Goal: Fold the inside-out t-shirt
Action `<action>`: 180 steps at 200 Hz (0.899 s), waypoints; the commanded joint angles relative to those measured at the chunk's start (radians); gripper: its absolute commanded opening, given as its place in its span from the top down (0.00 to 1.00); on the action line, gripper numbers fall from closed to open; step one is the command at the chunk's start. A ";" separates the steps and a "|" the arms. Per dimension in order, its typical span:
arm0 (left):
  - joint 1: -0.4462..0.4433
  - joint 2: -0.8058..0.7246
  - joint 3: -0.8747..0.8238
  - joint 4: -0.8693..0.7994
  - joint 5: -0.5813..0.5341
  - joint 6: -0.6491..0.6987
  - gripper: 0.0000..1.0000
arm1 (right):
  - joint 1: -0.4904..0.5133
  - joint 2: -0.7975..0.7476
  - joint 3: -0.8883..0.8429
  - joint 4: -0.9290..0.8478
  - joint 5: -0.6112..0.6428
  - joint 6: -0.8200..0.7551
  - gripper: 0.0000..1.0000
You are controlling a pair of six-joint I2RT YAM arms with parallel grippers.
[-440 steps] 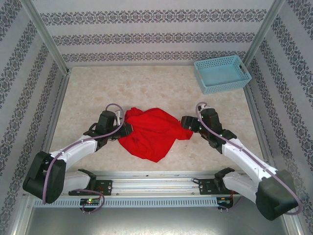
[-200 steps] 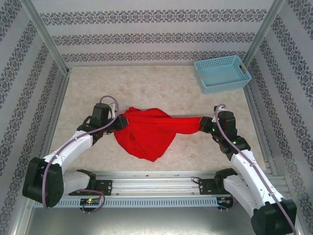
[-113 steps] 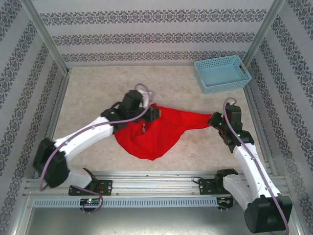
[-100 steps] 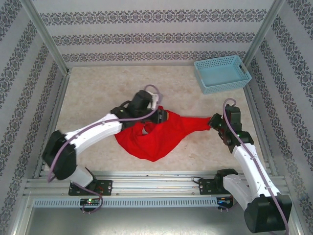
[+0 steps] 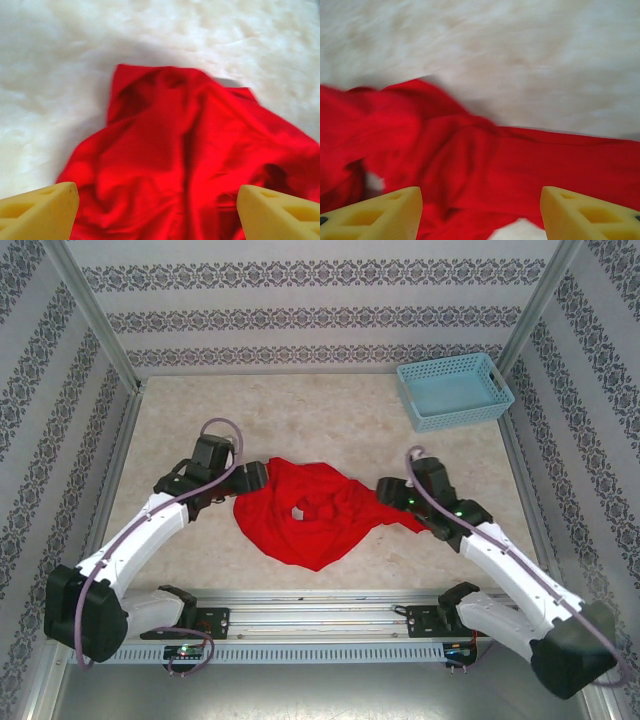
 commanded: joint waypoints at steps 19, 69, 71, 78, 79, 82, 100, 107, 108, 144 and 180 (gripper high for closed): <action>0.045 0.126 -0.020 0.041 0.132 -0.016 0.19 | 0.250 0.267 0.122 0.208 0.003 0.101 0.35; 0.027 0.281 0.008 0.095 0.252 -0.021 0.33 | 0.337 0.619 0.302 0.302 -0.105 0.166 0.27; 0.027 0.281 0.007 0.097 0.251 -0.023 0.34 | 0.337 0.629 0.308 0.305 -0.109 0.166 0.27; 0.027 0.282 -0.003 0.107 0.250 -0.028 0.37 | 0.338 0.662 0.331 0.311 -0.120 0.164 0.26; 0.027 0.281 -0.005 0.109 0.250 -0.029 0.38 | 0.338 0.666 0.333 0.313 -0.123 0.165 0.26; 0.027 0.280 -0.010 0.115 0.255 -0.032 0.39 | 0.339 0.677 0.341 0.314 -0.128 0.166 0.26; 0.026 0.277 -0.025 0.135 0.273 -0.039 0.47 | 0.341 0.743 0.394 0.325 -0.162 0.166 0.26; 0.027 0.274 -0.029 0.137 0.273 -0.038 0.51 | 0.343 0.766 0.416 0.323 -0.166 0.163 0.26; 0.026 0.274 -0.029 0.138 0.273 -0.037 0.51 | 0.343 0.768 0.419 0.321 -0.166 0.162 0.26; 0.025 0.243 -0.069 0.191 0.318 -0.039 0.74 | 0.344 0.883 0.527 0.277 -0.168 0.162 0.26; 0.026 0.143 -0.132 0.230 0.329 -0.047 0.88 | 0.343 0.938 0.575 0.230 -0.132 0.140 0.42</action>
